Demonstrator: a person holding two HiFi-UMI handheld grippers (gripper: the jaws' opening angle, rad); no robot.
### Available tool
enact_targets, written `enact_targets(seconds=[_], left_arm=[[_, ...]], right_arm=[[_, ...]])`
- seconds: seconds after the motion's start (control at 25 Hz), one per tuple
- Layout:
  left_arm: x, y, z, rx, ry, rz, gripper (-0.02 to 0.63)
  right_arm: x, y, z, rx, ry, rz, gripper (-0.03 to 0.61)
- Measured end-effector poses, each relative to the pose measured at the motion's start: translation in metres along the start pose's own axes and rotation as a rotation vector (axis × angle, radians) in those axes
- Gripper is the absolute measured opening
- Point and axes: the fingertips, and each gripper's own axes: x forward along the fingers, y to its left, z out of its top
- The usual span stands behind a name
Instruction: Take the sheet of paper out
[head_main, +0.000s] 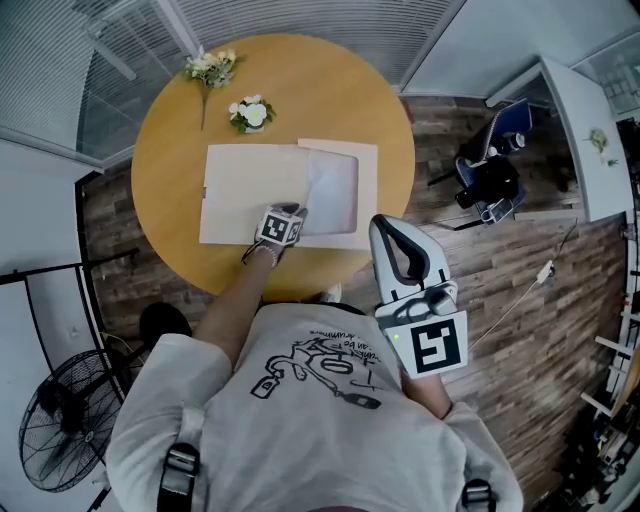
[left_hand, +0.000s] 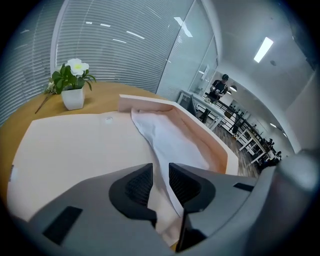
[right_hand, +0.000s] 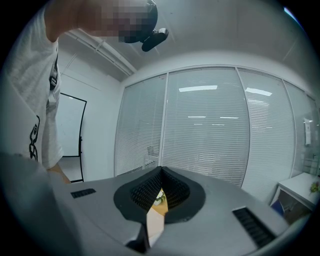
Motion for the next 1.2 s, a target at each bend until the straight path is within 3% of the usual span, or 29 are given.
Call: enact_targets(seconds=[0.52, 0.96, 1.2], left_arm=[[0.022, -0.008, 0.002, 0.006, 0.061, -0.038, 0.124], [0.036, -0.005, 0.000, 0.017, 0.111, -0.014, 0.123], [0.034, 0.002, 0.003, 0.024, 0.114, -0.002, 0.078]], right_arm=[[-0.001, -0.001, -0.006, 0.006, 0.013, -0.015, 0.008], [-0.004, -0.009, -0.015, 0.012, 0.038, -0.038, 0.008], [0.001, -0.010, -0.015, 0.017, 0.045, -0.043, 0.008]])
